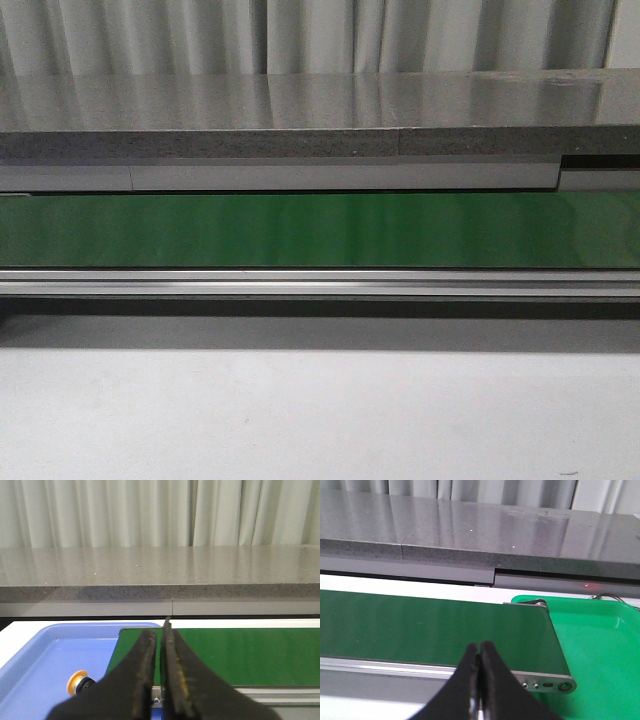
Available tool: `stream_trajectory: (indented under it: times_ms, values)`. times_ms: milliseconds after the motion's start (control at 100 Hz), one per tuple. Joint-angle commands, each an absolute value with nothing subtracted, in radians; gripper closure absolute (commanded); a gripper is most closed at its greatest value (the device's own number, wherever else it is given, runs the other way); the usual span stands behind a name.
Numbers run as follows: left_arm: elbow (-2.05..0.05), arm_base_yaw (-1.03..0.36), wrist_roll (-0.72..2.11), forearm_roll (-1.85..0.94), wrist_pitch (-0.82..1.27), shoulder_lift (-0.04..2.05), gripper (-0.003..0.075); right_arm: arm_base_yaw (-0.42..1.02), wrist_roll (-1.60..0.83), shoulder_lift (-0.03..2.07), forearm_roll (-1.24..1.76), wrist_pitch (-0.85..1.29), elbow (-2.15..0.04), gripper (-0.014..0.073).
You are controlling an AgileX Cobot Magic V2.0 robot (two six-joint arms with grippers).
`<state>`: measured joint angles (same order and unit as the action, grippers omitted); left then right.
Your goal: Move button from right to left
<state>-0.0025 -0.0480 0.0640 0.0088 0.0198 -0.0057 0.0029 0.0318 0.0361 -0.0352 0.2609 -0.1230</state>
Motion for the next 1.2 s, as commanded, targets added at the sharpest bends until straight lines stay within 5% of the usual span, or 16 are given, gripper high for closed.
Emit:
stream_trajectory:
  times_ms: [0,1190]
  values:
    - [0.038,-0.046,0.053,0.0,-0.059,-0.041,0.0715,0.003,0.038,0.007,-0.044,0.168,-0.124,0.0658]
    - [0.038,-0.046,0.053,0.0,-0.059,-0.041,0.0715,0.003,0.044,-0.026,-0.026,0.0,0.03,0.0658]
